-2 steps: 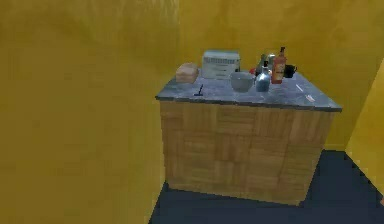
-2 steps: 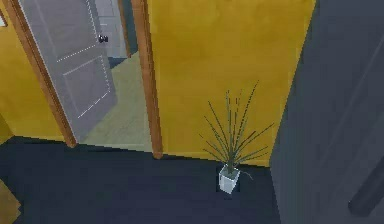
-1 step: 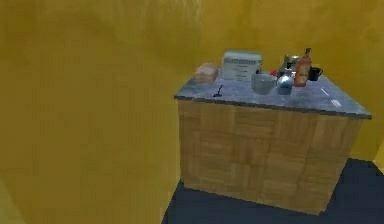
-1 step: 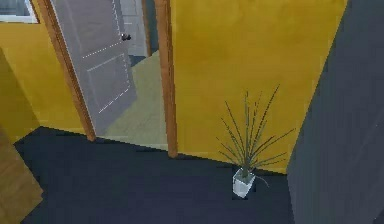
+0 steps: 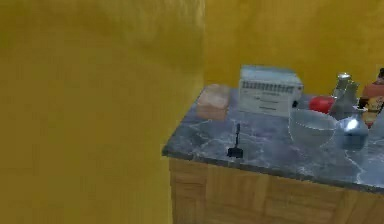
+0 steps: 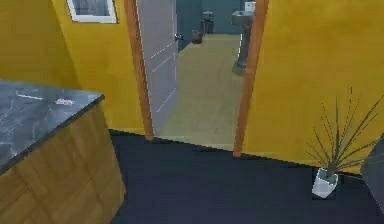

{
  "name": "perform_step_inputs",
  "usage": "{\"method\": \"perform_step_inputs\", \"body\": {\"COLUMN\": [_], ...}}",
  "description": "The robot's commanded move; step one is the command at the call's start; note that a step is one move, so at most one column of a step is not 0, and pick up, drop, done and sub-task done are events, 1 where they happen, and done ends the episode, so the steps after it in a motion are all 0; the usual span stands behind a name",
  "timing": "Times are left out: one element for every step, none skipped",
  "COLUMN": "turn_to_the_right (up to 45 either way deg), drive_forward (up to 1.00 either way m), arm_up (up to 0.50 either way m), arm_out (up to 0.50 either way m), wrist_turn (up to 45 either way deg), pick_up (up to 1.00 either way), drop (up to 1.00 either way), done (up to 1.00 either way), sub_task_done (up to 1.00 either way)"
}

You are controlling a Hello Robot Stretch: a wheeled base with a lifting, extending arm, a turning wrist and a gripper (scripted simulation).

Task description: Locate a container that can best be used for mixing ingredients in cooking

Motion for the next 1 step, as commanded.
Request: {"method": "perform_step_inputs", "body": {"turn_to_the_right": [30.0], "drive_forward": [0.0], "arm_up": [0.0], "arm_out": [0.0], "wrist_turn": [0.0], "pick_up": [0.0], "drop": [0.0], "done": [0.0], "sub_task_done": [0.0]}}
